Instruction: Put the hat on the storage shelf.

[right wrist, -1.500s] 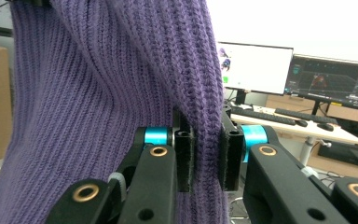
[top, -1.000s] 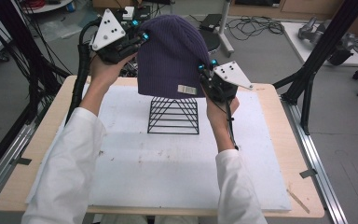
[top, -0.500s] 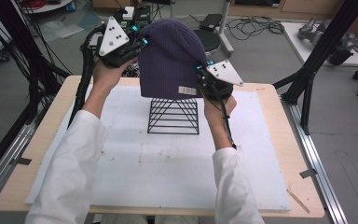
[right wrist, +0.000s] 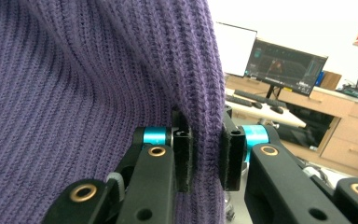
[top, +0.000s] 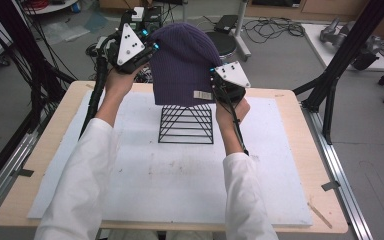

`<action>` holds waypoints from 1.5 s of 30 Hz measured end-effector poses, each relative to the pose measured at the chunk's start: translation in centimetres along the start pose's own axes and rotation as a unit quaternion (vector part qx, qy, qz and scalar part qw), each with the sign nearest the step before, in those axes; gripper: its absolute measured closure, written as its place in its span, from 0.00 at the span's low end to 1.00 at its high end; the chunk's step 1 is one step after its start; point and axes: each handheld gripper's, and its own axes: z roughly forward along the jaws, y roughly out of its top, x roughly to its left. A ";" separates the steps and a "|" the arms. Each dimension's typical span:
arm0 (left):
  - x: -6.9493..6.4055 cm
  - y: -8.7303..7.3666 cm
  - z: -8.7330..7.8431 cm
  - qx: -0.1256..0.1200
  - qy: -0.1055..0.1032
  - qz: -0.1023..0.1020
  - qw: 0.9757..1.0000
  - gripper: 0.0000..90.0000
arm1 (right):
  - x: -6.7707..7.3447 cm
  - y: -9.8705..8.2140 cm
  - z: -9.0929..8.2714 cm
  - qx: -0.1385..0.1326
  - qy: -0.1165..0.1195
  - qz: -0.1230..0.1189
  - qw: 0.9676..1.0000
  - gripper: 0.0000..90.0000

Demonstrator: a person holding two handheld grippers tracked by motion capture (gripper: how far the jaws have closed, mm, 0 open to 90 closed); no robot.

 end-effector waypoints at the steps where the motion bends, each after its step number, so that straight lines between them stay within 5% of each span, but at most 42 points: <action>1: 0.0 0.0 0.0 -0.004 -0.002 -0.003 1.000 0.85 | 0.0 0.1 0.0 0.002 0.002 0.000 1.000 0.88; 10: -1.4 -2.3 -0.5 -0.004 -0.010 -0.027 1.000 0.85 | 0.5 -1.5 -0.4 0.025 0.011 -0.004 1.000 0.88; 24: -3.2 -4.1 -1.9 -0.014 -0.040 -0.061 0.997 0.85 | 0.9 -3.8 -2.3 0.045 0.037 0.028 0.998 0.87; 37: -4.7 -5.2 -2.9 -0.015 -0.058 -0.067 0.996 0.84 | 1.1 -5.6 -3.7 0.063 0.053 0.037 0.996 0.86; 45: -5.3 -4.5 -4.0 -0.035 -0.081 -0.069 0.994 0.84 | 1.4 -6.9 -5.9 0.043 0.071 0.059 0.995 0.85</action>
